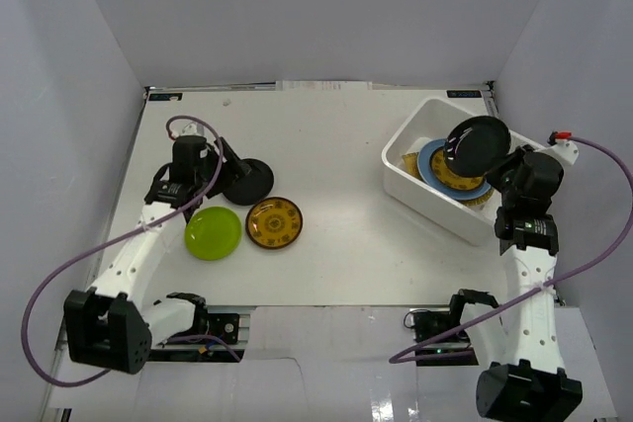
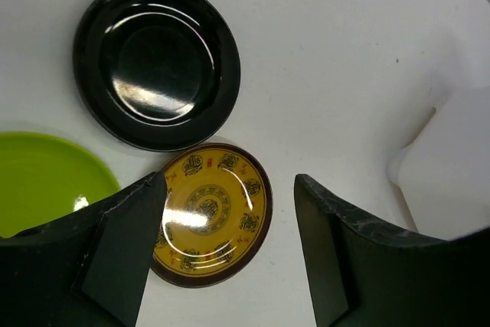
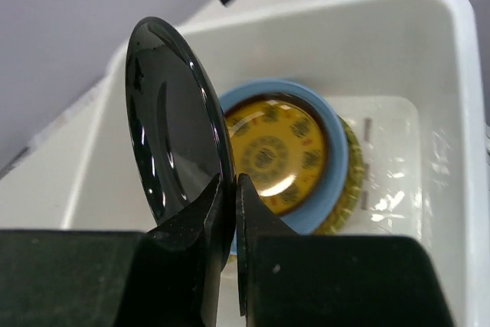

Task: Place the plates into the plastic bin on the countertop

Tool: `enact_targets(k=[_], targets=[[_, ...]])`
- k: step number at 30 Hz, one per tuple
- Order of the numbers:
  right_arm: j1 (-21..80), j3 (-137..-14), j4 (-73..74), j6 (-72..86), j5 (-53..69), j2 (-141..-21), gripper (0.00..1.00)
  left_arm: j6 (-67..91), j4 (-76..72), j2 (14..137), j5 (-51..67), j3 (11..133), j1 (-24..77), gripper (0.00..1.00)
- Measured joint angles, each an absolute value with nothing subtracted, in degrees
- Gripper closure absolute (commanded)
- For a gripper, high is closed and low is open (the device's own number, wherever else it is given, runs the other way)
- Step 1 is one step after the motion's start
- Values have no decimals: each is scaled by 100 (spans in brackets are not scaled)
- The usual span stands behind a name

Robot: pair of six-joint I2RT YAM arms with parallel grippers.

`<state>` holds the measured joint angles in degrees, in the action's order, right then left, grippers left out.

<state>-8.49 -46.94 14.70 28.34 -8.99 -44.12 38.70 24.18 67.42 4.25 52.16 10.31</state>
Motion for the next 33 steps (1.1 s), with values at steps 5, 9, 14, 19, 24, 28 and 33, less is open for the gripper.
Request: enact_targets(k=[5,9,14,19,24,28,33], targets=[[-1212,-4053,1507,3009,-803,-4689,92,4042,2502,5581,-749,4755,1142,23],[-1315,-3756,1393,3135,-685,-4897,87,4038,2305,5769,-1264,4770,1059,28],[-1352,-3339,1245,3293,-548,-4860,36,3920,2171,7172,-1188,4936,639,28],[-1350,-3326,1234,3273,-346,-4438,10,3747,2176,7913,-740,5004,-73,26],[-1313,-3662,1192,3301,460,-3970,8,3577,1946,8632,27,5339,-521,26],[-534,-3835,965,3500,1122,-3743,13,3529,1761,9144,711,5354,-539,26],[2053,-3474,416,3918,845,-3719,28,3505,1658,9421,1319,5354,-532,32]])
